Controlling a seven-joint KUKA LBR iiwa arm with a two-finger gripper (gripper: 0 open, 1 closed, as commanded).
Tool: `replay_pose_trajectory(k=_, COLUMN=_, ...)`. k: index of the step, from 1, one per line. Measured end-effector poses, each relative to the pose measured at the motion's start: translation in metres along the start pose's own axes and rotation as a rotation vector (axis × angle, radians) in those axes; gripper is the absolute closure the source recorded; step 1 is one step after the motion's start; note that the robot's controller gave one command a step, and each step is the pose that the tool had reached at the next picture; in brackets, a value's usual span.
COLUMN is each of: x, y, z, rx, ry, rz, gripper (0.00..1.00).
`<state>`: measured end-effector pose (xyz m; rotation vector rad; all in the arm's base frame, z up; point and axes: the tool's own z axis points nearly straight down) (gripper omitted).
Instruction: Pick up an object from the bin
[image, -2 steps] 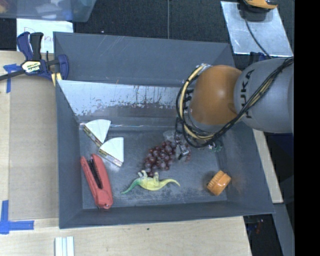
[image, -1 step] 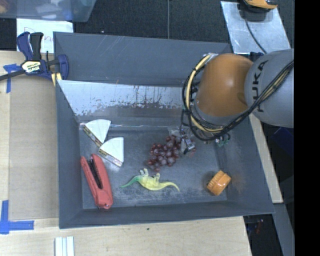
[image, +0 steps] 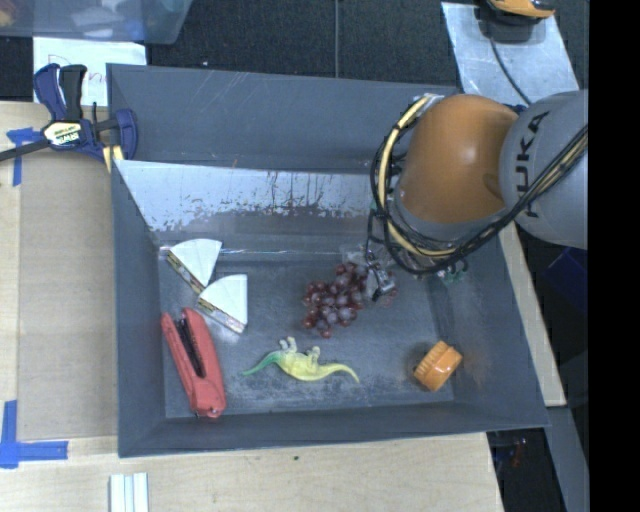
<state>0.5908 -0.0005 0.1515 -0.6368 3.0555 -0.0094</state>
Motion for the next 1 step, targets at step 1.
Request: replay_pose_trajectory(k=1, x=0.0016, y=0.0007, z=0.0009, rx=-0.002, ry=0.003, rz=0.000, gripper=1.00)
